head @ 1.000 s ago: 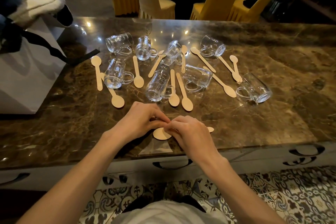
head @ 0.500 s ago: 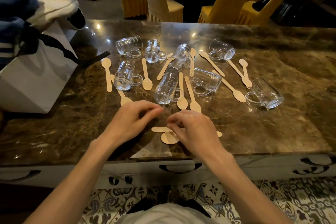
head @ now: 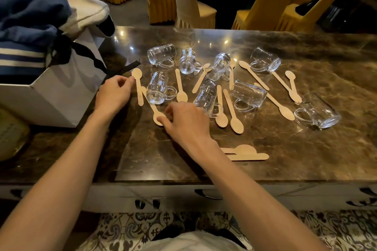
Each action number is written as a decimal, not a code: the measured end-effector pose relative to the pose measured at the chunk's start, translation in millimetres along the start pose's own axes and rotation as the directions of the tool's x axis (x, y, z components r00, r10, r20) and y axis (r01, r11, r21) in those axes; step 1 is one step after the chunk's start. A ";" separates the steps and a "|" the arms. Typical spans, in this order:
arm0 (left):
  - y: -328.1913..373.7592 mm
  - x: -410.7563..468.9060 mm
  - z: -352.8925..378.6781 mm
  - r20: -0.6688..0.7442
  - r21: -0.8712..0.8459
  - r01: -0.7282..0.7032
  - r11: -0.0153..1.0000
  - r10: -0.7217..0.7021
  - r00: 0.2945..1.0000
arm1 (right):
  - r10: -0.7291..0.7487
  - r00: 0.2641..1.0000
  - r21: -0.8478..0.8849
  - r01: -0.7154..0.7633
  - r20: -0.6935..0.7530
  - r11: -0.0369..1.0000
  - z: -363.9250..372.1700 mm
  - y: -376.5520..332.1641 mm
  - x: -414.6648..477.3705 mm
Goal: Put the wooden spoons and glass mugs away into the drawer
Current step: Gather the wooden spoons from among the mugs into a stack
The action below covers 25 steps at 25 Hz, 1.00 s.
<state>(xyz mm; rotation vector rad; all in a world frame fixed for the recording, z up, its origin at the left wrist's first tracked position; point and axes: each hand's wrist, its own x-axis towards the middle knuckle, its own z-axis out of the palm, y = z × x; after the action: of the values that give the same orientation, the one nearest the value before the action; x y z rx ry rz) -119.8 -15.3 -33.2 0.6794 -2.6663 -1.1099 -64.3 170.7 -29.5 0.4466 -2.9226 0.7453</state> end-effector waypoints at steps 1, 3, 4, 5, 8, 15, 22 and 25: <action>0.2 6.7 1.5 0.005 0.073 0.000 0.997 0.000 1.000 | 0.016 1.000 -0.004 -0.016 0.015 1.000 5.4 -1.6 4.0; 0.6 17.7 5.2 0.015 0.187 -0.010 0.982 0.007 1.000 | 0.043 0.998 -0.027 -0.042 0.039 0.999 14.6 -3.9 9.5; 0.8 22.4 6.8 0.021 0.227 -0.015 0.974 0.010 1.000 | 0.053 0.997 -0.045 -0.051 0.051 0.998 18.2 -4.5 11.0; 0.8 27.0 8.9 0.029 0.258 -0.022 0.966 0.015 0.999 | 0.057 0.996 -0.062 -0.054 0.061 0.997 20.9 -4.8 12.0; 0.8 38.4 14.1 0.035 0.363 -0.069 0.929 0.060 0.998 | 0.052 0.996 -0.087 -0.046 0.066 0.995 24.4 -5.6 13.9; 5.7 47.4 17.9 0.027 0.477 -0.058 0.877 0.051 0.998 | 0.039 0.995 -0.063 -0.034 0.094 0.997 24.2 -6.8 16.2; -2.5 45.4 11.3 0.048 0.336 -0.089 0.938 0.077 0.996 | 0.008 0.996 0.036 -0.011 0.090 0.999 24.3 -3.5 16.3; -7.3 40.8 9.6 0.024 0.229 -0.109 0.967 0.106 0.994 | -0.002 0.998 0.101 -0.004 0.057 0.995 18.6 1.0 17.0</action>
<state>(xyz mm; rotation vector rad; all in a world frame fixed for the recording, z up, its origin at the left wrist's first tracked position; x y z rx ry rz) -156.3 -33.1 -45.7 0.5564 -2.8314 -0.7883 -81.2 158.1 -43.5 0.4833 -2.9475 0.8985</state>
